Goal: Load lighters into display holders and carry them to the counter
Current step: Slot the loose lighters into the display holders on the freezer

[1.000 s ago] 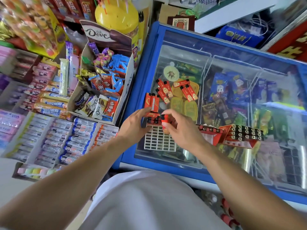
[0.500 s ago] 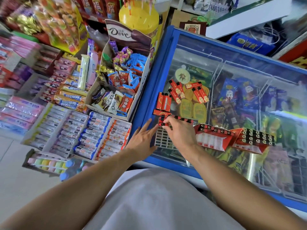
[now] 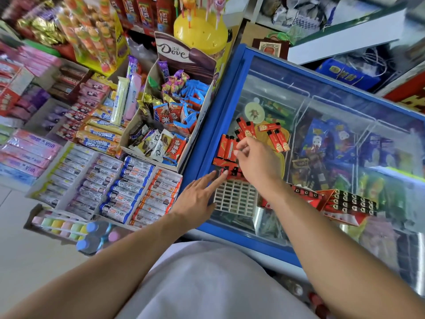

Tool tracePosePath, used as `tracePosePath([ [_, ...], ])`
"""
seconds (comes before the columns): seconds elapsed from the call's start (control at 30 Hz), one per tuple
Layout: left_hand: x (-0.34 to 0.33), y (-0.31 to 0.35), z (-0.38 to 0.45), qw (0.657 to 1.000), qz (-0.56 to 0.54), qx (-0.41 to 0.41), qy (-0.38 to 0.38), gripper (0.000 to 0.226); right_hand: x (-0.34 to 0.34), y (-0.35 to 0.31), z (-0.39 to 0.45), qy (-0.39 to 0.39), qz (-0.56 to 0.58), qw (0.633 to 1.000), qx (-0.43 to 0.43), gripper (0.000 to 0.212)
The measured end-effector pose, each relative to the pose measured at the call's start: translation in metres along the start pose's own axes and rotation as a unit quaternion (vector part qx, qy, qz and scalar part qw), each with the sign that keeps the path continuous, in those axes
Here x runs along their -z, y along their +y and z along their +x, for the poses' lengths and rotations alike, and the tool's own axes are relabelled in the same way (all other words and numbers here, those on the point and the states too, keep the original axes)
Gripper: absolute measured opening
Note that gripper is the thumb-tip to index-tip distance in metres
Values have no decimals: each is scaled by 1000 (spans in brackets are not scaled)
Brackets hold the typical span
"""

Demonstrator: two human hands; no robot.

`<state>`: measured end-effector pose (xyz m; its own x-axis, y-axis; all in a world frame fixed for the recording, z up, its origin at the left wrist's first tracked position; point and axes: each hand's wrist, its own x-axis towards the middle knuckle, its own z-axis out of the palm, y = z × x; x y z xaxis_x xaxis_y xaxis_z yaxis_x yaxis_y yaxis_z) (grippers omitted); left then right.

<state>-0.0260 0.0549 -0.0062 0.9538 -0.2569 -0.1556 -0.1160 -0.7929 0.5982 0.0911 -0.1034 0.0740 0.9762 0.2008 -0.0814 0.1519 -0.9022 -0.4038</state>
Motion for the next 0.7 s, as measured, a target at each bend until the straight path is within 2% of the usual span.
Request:
tracePosePath([
  [0.1, 2, 3, 1, 999, 5, 19, -45, 109, -12, 4, 42, -108, 16, 991, -79, 29],
  [0.2, 5, 7, 1, 997, 0, 34, -72, 110, -28, -2, 65, -174, -19, 979, -103, 58],
  [0.27, 7, 8, 1, 996, 4, 39, -86, 113, -34, -6, 72, -189, -41, 974, -117, 53],
  [0.43, 10, 10, 1, 994, -6, 53, -100, 112, -46, -7, 78, -161, -48, 978, -125, 48],
  [0.53, 13, 14, 3, 996, -8, 52, -77, 110, -40, -2, 73, -124, 21, 983, -136, 51],
  [0.7, 12, 18, 2, 999, -23, 44, -6, 110, -1, 20, 36, -15, 155, 988, 8, 35],
])
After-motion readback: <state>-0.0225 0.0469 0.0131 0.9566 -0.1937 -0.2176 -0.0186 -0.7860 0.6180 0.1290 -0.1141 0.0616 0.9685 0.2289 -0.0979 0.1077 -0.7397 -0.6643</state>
